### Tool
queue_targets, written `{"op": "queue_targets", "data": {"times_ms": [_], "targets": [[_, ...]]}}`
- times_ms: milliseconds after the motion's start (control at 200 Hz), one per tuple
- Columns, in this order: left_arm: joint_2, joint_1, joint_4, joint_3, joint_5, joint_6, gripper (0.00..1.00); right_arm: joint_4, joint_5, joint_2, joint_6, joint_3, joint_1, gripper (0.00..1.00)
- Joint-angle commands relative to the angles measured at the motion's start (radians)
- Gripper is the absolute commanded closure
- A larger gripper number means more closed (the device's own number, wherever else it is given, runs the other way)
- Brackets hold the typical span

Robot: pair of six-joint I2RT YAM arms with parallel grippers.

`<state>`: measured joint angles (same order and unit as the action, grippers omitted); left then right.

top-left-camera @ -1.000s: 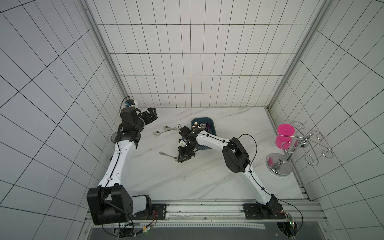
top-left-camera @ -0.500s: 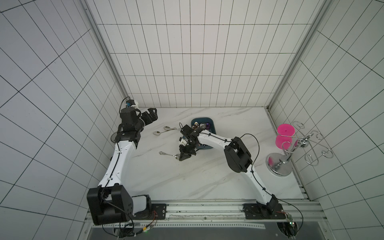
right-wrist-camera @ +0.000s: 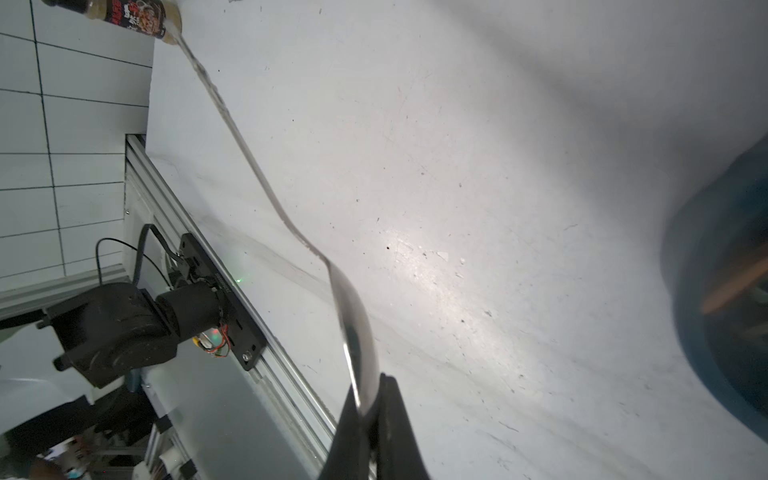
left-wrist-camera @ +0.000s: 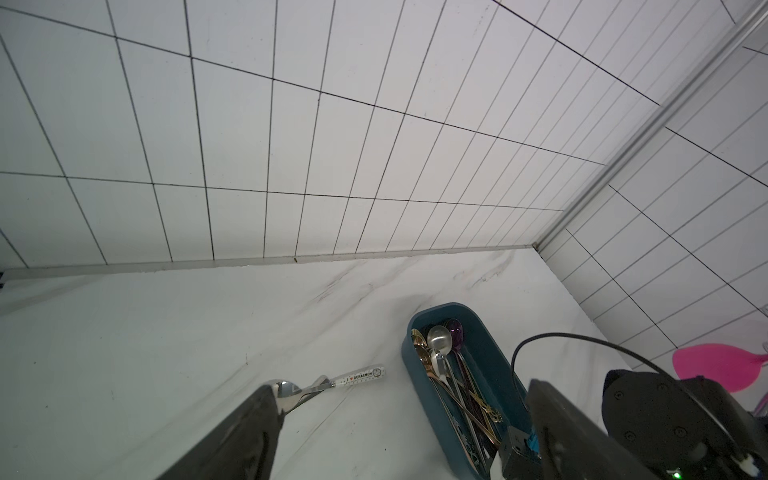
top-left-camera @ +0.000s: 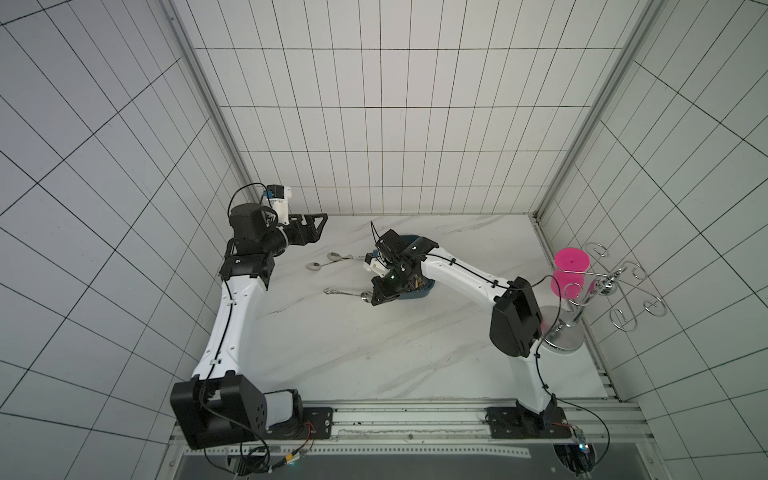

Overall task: Put the spoon into the storage box
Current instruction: Pick up the spoon from the center of the board.

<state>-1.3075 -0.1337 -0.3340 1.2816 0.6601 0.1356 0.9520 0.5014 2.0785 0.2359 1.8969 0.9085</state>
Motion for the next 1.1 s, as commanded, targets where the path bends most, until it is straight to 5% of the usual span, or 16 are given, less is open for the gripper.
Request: {"op": "queue_targets", "data": {"times_ms": [0, 480, 830, 1094], "targets": [[-0.023, -0.002, -0.107, 0.065, 0.104, -0.134, 0.08, 0.102, -0.112, -0.073, -0.161, -0.051, -0.013, 1.0], [-0.045, 0.148, -0.413, 0.103, 0.227, -0.523, 0.1, 0.129, -0.309, -0.363, -0.451, -0.239, -0.057, 1.0], [-0.089, 0.408, -0.558, 0.062, 0.084, -0.773, 0.1, 0.165, -0.435, -0.461, -0.616, -0.297, -0.069, 1.0], [-0.153, 0.558, -0.6, 0.069, 0.046, -0.823, 0.1, 0.171, -0.495, -0.507, -0.647, -0.297, -0.069, 1.0]]}}
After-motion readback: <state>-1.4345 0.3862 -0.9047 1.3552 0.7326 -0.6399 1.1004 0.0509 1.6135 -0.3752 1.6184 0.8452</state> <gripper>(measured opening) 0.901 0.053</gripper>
